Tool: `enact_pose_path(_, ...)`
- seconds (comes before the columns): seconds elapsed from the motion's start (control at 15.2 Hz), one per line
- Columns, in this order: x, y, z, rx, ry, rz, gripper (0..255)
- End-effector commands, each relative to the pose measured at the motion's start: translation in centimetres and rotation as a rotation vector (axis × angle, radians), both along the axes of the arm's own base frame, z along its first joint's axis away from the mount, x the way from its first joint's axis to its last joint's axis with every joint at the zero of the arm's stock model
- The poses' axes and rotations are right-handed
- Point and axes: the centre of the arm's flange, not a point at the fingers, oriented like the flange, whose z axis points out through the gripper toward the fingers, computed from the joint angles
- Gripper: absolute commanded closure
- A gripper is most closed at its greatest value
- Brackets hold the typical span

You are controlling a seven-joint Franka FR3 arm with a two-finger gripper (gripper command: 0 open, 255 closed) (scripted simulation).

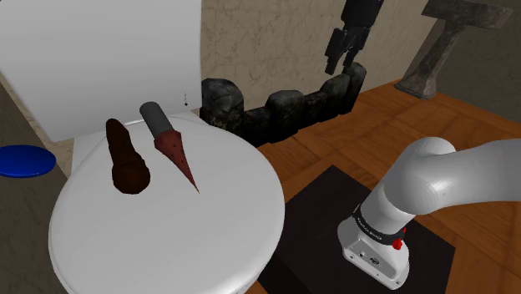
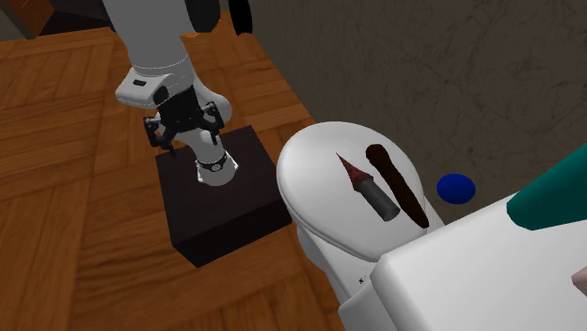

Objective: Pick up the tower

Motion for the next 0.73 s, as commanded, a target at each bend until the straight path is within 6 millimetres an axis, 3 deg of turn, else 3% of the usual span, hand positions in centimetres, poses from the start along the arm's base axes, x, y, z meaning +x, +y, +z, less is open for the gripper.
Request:
enact_pose_path(0.0,0.0,0.0,0.0,0.000,0.000,0.000,0)
enact_pose_path(0.66,6.1,11.0,-3.9,0.014,0.028,0.035,0)
